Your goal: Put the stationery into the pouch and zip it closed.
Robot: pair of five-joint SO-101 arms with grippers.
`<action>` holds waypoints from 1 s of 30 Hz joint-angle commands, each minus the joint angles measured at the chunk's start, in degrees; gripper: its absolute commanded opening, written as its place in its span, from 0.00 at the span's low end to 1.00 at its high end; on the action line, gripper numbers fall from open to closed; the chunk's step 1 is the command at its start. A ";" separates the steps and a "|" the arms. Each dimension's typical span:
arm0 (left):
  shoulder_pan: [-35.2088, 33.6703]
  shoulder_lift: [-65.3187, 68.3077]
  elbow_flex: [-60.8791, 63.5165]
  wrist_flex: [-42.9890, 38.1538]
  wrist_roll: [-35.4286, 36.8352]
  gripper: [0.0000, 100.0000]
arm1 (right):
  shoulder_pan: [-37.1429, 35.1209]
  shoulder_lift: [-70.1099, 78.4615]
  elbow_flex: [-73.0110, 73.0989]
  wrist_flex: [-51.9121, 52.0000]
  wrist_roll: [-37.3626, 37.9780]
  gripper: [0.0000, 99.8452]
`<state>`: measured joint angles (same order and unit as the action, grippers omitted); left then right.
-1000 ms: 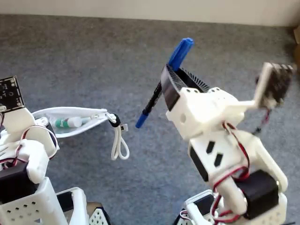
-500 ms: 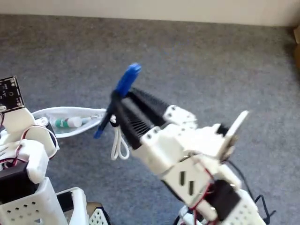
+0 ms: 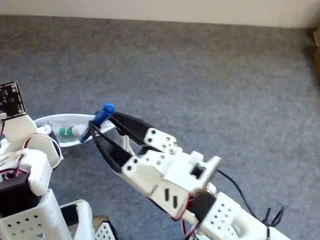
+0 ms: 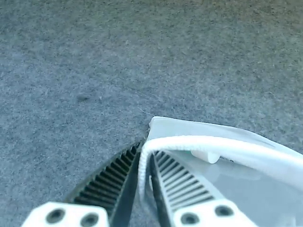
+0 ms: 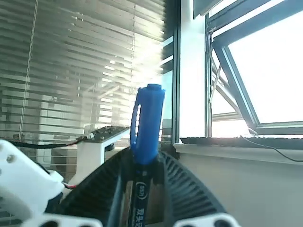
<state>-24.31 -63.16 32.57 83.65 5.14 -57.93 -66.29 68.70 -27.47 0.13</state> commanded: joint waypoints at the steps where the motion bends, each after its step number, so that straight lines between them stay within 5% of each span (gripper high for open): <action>1: -0.66 -0.31 -0.04 -0.70 -0.53 0.01 | -0.66 6.81 -4.53 -5.85 1.05 0.00; 19: -0.66 -0.31 0.04 -0.70 -0.53 0.01 | -0.66 24.22 -3.03 -21.41 1.05 0.02; 25: -0.66 -0.31 0.04 -0.70 -0.53 0.01 | -0.66 22.02 0.66 -21.41 1.05 0.18; 30: -0.66 -0.31 0.04 -0.70 -0.53 0.01 | -0.66 18.95 2.42 -21.41 1.05 0.19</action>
<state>-24.31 -63.16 32.57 83.65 5.14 -58.11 -44.13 71.34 -47.69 0.48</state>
